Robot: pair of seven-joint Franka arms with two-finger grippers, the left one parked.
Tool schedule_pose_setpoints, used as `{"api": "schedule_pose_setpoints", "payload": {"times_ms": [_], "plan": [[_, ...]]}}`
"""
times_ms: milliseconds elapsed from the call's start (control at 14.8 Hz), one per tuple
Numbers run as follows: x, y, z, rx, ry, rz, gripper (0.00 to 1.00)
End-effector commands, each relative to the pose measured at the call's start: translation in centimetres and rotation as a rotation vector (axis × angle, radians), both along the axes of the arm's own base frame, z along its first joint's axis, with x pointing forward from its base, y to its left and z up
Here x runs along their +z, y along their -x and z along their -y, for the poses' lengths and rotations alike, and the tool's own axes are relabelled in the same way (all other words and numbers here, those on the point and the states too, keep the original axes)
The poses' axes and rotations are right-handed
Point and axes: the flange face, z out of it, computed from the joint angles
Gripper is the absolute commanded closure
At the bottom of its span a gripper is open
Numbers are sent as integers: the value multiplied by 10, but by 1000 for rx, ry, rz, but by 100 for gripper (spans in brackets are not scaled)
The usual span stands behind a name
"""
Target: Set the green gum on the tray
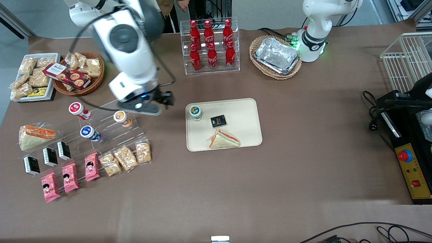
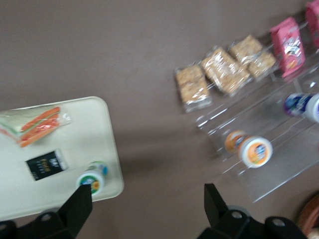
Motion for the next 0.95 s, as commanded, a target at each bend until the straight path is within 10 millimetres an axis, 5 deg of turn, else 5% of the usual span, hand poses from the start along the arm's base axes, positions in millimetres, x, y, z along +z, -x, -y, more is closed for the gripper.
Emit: {"api": "schedule_pose_setpoints", "payload": {"times_ms": [0,203,542,678,881], "plan": [[33,-24,77,189,-36,-26,0],[53,-49,164,300,-86,-10,0],[79,-70,258,362,-76,41,0],[80,-71,282,330,-71,42,0],[90,-67,285,309,-75,19,0]]}}
